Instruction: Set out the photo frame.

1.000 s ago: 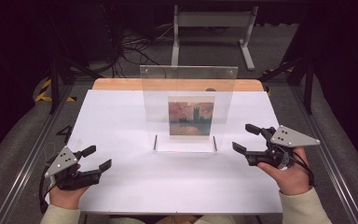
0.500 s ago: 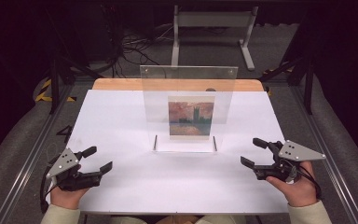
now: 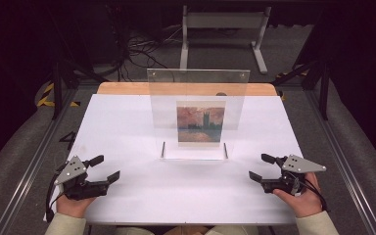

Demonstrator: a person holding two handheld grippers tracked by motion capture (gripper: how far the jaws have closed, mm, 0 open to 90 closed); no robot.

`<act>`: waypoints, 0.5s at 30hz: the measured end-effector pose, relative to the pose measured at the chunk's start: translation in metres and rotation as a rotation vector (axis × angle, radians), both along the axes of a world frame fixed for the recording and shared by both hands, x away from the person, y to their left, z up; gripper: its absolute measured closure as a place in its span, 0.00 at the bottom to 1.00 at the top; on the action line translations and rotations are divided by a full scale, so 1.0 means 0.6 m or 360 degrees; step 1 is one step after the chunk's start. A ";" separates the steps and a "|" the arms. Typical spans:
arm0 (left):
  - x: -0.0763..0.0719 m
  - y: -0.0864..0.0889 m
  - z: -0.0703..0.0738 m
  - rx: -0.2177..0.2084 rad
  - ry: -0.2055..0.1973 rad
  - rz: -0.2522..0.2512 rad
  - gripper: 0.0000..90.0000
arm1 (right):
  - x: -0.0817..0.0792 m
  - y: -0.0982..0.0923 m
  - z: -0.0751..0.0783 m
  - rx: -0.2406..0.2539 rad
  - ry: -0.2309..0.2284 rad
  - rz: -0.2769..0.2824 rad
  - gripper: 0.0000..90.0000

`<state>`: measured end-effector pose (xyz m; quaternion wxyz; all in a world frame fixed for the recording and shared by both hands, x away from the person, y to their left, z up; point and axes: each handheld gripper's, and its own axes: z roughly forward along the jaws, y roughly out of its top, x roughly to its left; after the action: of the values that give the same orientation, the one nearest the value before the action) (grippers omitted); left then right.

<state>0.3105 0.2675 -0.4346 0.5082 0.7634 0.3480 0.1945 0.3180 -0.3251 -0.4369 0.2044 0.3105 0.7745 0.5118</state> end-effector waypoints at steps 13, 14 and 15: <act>0.006 -0.005 -0.010 0.0037 0.0022 -0.0004 0.18 | 0.006 0.011 -0.027 -0.0083 0.0066 -0.0021 0.21; 0.006 -0.005 -0.011 0.0036 0.0023 -0.0004 0.18 | 0.006 0.011 -0.027 -0.0085 0.0065 -0.0022 0.21; 0.006 -0.005 -0.011 0.0034 0.0028 -0.0002 0.18 | 0.006 0.011 -0.027 -0.0078 0.0064 -0.0026 0.21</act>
<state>0.3144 0.2644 -0.4415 0.4971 0.7706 0.3499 0.1913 0.3218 -0.3182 -0.4530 0.2006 0.3220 0.7881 0.4847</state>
